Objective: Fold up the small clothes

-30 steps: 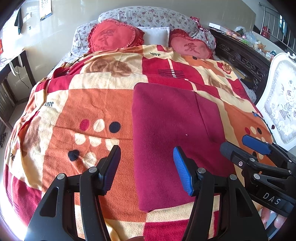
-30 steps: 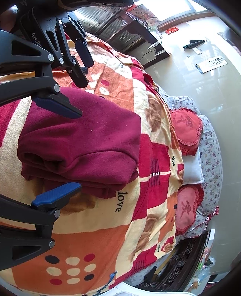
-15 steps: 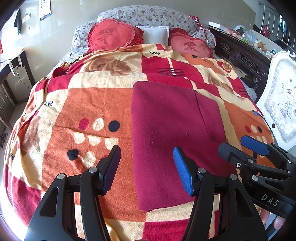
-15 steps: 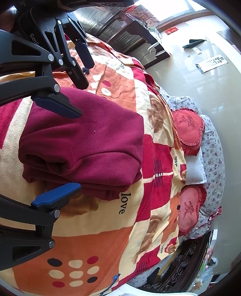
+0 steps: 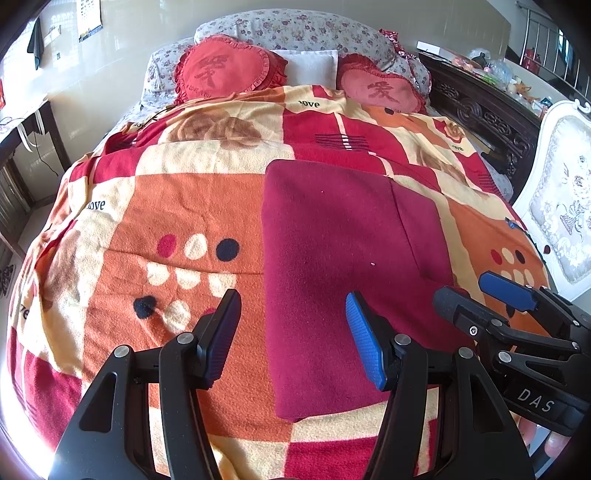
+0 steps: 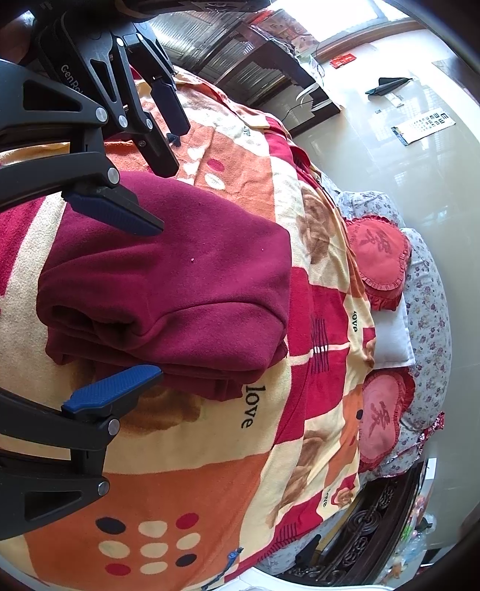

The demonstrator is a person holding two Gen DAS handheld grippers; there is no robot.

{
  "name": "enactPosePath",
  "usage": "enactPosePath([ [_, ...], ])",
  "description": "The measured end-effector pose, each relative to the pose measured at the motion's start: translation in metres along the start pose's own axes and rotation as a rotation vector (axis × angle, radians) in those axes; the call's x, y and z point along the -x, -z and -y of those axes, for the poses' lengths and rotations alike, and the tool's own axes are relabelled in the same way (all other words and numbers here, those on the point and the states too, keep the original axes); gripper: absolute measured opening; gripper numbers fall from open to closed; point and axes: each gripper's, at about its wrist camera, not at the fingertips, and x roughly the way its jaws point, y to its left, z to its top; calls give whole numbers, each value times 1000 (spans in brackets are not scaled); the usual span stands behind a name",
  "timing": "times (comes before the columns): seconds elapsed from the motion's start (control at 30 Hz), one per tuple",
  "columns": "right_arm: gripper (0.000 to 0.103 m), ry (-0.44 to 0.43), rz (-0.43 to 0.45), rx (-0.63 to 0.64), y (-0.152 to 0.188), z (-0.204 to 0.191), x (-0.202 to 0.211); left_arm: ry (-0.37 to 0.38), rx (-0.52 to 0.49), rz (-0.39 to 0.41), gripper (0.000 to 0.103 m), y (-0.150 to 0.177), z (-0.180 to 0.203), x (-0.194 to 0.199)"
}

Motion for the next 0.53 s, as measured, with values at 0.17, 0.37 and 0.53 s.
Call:
enactPosePath([
  [0.17,70,1,-4,4,0,-1,0,2,-1,-6,59,-1,1,-1],
  [0.37,70,1,-5,4,-1,-1,-1,2,-5,17,59,-1,2,0],
  [0.53,70,-1,-10,3,1,1,-4,10,9,42,59,-4,-5,1],
])
